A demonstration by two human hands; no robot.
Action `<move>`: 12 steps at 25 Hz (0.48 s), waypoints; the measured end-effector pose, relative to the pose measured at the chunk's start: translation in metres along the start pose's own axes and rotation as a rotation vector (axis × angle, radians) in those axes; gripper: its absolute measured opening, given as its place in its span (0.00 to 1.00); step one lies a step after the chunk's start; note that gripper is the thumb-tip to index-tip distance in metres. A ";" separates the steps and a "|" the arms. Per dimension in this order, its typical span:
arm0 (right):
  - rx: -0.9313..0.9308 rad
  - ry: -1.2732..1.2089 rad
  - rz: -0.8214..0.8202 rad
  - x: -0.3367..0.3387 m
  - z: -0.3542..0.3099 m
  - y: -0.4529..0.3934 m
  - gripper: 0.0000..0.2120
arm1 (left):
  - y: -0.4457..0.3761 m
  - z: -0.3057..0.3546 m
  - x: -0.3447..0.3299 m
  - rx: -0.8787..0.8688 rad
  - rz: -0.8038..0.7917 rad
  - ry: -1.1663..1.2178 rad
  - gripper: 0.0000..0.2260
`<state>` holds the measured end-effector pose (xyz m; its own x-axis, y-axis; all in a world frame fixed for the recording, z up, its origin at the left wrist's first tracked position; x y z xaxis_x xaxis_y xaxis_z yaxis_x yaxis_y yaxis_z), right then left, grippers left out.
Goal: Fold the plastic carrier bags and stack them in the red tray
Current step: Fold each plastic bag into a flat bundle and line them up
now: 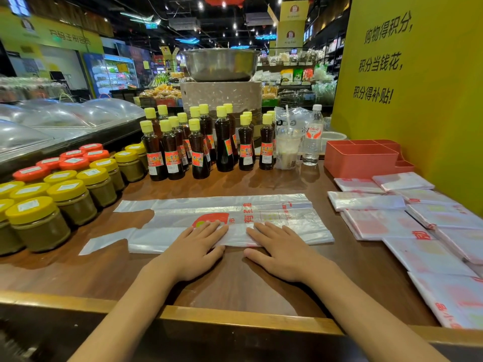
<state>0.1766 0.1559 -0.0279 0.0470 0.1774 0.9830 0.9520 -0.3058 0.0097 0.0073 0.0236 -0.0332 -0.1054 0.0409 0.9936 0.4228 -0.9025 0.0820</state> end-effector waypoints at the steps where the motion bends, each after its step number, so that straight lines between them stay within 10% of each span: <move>1: -0.027 -0.005 -0.026 -0.001 0.002 0.000 0.35 | 0.000 -0.004 0.000 0.026 -0.012 0.012 0.28; 12: -0.370 -0.073 -0.072 0.008 0.062 0.016 0.35 | 0.003 -0.069 -0.003 0.495 -0.013 0.140 0.28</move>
<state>0.2107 0.2103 -0.0312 0.0180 0.2728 0.9619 0.7807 -0.6048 0.1569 -0.0534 -0.0095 -0.0413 -0.2186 -0.0375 0.9751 0.7927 -0.5896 0.1550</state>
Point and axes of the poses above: each hand's wrist, its own y-axis away from the middle knuckle, its own x-axis out of the back of the hand, z = x × y, the point moved 4 cm from there along -y, towards the middle knuckle, and after that the axes turned 5 degrees about x, right-handed, at the moved point
